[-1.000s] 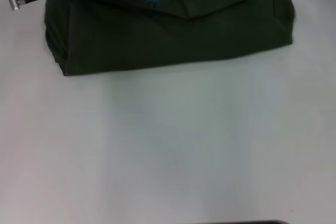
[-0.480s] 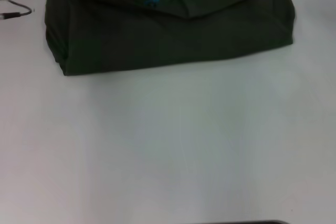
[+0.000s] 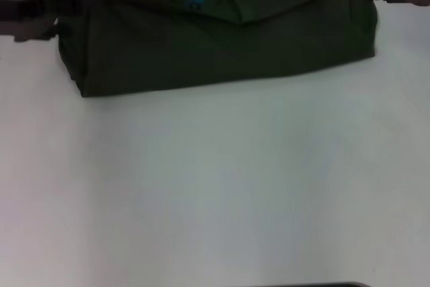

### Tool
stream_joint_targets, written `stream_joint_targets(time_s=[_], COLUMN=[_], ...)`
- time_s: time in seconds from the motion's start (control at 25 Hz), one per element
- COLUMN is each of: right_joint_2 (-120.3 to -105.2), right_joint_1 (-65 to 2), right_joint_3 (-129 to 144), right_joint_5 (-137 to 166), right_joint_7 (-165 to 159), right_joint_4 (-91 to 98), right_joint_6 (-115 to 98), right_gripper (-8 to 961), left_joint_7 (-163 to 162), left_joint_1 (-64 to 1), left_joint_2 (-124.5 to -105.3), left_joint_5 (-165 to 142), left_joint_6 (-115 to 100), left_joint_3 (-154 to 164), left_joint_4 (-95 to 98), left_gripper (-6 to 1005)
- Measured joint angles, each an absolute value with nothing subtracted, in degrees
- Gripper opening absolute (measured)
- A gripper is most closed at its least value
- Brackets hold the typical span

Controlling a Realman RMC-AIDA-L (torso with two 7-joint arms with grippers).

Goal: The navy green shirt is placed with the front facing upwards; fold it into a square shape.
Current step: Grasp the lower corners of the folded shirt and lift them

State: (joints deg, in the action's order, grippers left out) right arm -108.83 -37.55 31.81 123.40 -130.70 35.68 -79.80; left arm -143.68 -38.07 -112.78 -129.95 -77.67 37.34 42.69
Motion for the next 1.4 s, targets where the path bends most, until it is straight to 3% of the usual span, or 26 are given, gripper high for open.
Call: stream_joint_targets(time_s=[0.32,1.4], right_joint_2=[-108.86,-109.15], right_joint_1=[-36.7,-35.9], right_joint_3=[31.9,31.7], right_joint_5=[123.4,123.3], right_joint_7=[-130.7,-130.6], right_joint_4=[35.7,35.7], right_joint_6=[-81.2,-81.2], right_gripper=[737,737], left_joint_7=[-145.2,-146.5], left_joint_1=[-37.7,-40.1], left_joint_2=[-112.40,-114.21], left_joint_5=[-132.9,-138.0], left_joint_6=[-77.7,-70.6], left_joint_3=[37.5,39.0], left_joint_4=[38.7,31.5], left_gripper=[827,827])
